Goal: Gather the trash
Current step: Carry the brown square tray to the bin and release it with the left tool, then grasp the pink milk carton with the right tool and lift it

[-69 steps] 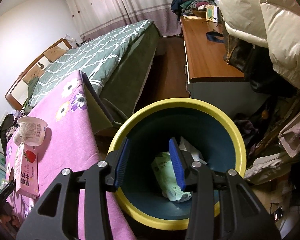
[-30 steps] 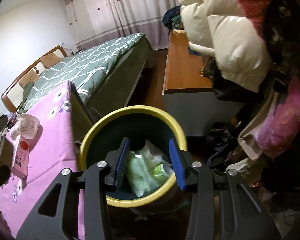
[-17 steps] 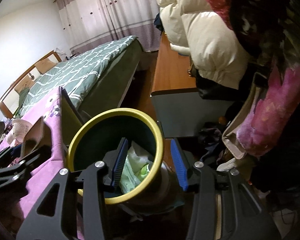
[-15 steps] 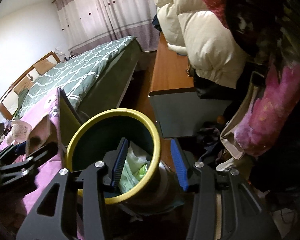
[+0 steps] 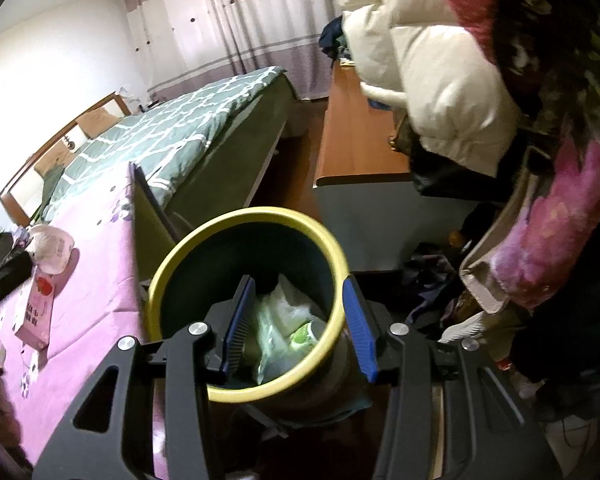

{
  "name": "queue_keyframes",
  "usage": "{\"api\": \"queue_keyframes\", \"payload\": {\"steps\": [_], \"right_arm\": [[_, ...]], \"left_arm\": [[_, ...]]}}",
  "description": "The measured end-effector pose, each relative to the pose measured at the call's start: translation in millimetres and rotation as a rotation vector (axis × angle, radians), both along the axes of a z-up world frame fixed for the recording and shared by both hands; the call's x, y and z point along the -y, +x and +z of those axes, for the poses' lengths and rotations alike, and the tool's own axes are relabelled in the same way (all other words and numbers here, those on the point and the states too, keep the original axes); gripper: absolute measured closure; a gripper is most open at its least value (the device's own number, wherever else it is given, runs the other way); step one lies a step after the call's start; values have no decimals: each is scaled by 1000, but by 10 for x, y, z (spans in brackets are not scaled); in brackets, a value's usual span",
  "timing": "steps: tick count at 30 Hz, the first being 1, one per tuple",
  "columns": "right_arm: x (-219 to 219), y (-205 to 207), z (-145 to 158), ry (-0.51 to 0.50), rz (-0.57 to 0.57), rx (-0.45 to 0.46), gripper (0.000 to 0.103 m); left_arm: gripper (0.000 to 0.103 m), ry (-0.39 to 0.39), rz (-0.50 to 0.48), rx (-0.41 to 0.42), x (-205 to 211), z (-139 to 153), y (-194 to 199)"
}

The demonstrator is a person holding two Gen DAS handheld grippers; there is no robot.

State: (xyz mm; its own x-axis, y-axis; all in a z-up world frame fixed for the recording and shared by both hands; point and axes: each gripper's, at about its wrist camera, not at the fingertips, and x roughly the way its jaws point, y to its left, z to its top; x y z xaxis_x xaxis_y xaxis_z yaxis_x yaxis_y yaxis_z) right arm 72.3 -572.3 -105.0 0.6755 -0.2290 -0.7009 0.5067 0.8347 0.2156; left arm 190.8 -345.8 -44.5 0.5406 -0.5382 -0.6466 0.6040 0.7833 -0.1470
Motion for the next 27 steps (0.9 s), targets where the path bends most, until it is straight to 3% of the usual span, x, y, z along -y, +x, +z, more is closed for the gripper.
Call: {"api": "queue_keyframes", "payload": {"steps": [9,16,23,27], "right_arm": [[-597,297,2,-20,137,-14,59],[-1344,640,67,-43,299,-24,59],[-2159,857,217,-23,476,41,59],[-2621,928,295,-29,588,76,49]], "left_arm": [[6,12,257,107,-1416,199,-235],[6,20,448,102,-2450,118,-327],[6,20,555,120,-3126,65,-395],[6,8,573,104,-3239,8,-359]]}}
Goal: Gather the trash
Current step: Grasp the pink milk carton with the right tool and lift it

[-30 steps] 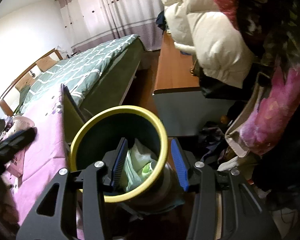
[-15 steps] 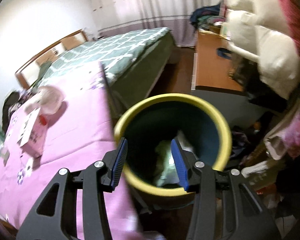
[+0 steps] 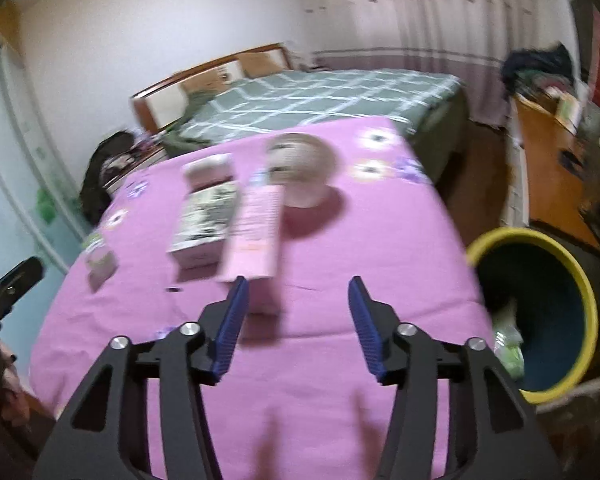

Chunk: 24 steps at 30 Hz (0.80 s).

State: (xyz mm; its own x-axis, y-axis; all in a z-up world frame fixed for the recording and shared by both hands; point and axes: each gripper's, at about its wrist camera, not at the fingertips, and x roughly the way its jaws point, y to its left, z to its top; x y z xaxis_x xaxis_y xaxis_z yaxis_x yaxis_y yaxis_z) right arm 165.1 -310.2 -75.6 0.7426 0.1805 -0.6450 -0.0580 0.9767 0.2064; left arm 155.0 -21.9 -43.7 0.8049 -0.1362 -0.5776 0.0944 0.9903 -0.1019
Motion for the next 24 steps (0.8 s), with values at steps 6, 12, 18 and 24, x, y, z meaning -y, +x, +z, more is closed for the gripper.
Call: {"api": "queue_keyframes", "payload": {"steps": [6,12,18,24], "right_arm": [[-354,253,-162,-56,20,-43,45],[-413,480,-355,-66,3,-94,45],[-360,570,-385,-54,1,-109,65],[-259,387,-136,-28,4,-51,66]], "left_arm": [[6,-9,-10,-21,-6,-103,48],[6,-16,-11,-38,17,-169,50],[6,-18,-10,-46,14,-202,69],[6,-19,-8,-52,10,-239,108]]}}
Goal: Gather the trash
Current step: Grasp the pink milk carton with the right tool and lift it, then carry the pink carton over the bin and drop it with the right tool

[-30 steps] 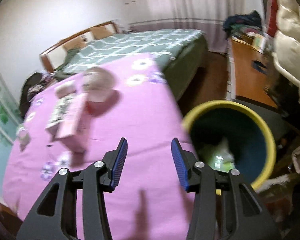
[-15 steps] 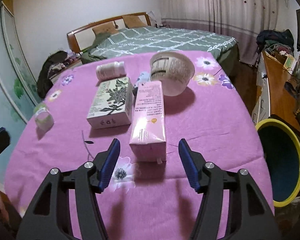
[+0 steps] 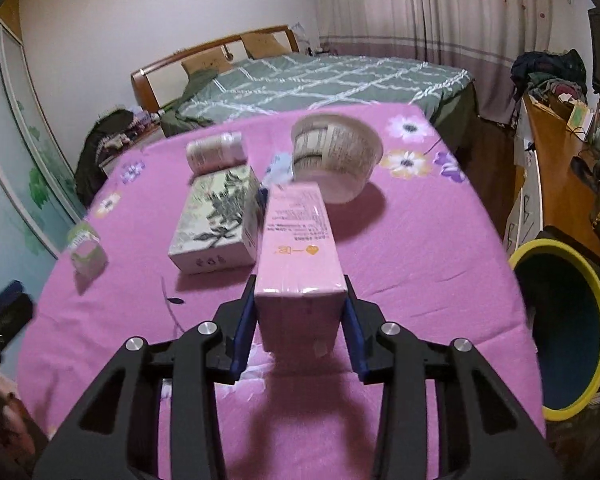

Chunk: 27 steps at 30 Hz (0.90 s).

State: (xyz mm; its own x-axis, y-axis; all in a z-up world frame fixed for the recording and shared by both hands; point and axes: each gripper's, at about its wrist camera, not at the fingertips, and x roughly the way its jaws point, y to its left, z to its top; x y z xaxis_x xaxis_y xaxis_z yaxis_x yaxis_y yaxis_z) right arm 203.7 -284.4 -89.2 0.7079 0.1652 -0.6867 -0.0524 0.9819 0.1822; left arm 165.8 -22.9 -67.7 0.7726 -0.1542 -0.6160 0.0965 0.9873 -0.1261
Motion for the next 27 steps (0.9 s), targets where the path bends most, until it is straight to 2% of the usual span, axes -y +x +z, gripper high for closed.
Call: {"api": "queue_keyframes", "payload": {"steps": [10,17,24,27], "right_arm": [[92,-374,433,19,18,93,66],[217,-509,563,29,-5,126,66],[675,-647,628,47,-117,151,66],[967,-724,637,28,-211,166,66]], "left_arm": [[6,0,0,0,-1,-14,-9],[6,6,6,9,16,-25,-58],[6,23,2,6,80,-1,-90],[6,31,-6,9,138,16,-106]]}}
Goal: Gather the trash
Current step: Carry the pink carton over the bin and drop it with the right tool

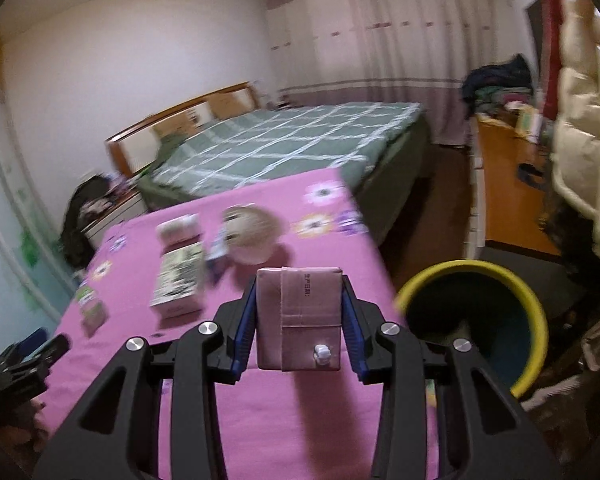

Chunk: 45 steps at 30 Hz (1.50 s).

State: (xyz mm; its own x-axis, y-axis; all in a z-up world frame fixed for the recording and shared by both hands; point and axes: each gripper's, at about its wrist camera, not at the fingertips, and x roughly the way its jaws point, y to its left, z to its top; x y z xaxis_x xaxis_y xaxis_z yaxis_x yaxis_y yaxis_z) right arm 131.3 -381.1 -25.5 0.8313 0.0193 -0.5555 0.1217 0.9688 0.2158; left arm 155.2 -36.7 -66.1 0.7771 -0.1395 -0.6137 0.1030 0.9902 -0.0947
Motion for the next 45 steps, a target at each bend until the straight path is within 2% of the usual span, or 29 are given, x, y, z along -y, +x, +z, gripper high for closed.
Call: {"api": "queue_keyframes", "payload": {"steps": [8,13,22,31,38,45], "right_arm": [[692,-80,-144,-44,-233,-36,66],[950,32,-343,-52,-304,-85,62],[858,155,-450,-47,-277,-102,57],[716,248,-495,-41,-246,-113,56],[653,401,-590,-29,-222,-139,56],[644,552,-645,-25,-218,-158,56]], "left_arm": [[6,3,-35,-26,161,-50,20],[6,13,-46,-31,226,-56,39],[6,22,-15,-45,133,-108,131],[6,12,75,-102,-225,-317,340],[6,14,137,-163,-503,-514,631],[6,27,183,-183,-709,-547,995]]}}
